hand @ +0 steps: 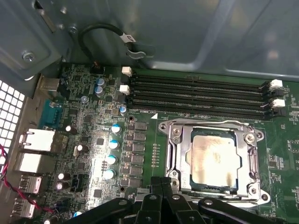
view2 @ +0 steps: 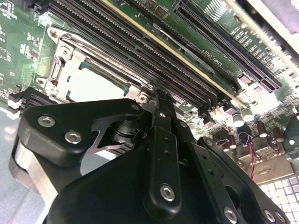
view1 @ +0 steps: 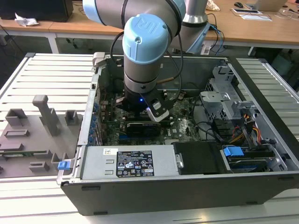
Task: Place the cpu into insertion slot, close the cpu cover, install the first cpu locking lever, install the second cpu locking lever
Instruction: 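Install the second cpu locking lever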
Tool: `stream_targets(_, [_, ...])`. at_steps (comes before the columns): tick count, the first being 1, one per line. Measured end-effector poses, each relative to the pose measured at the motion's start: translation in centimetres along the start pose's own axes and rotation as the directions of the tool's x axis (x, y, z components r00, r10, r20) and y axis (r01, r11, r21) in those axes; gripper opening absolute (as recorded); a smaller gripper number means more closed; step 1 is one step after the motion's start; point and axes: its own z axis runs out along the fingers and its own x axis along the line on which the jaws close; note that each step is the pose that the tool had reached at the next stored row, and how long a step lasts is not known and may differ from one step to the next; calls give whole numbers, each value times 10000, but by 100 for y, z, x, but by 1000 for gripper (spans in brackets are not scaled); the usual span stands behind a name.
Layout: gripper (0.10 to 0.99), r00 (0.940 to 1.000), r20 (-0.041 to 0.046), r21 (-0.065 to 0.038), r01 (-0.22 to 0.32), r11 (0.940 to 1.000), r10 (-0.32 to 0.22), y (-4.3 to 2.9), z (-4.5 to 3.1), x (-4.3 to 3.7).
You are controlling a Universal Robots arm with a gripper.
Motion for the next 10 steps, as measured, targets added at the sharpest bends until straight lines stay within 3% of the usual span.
stream_targets(5, [106, 10000, 3, -7, 0, 10000, 0, 2, -3, 0])
stream_targets(10, [106, 10000, 1, -3, -1, 10000, 1, 19, -59, -1])
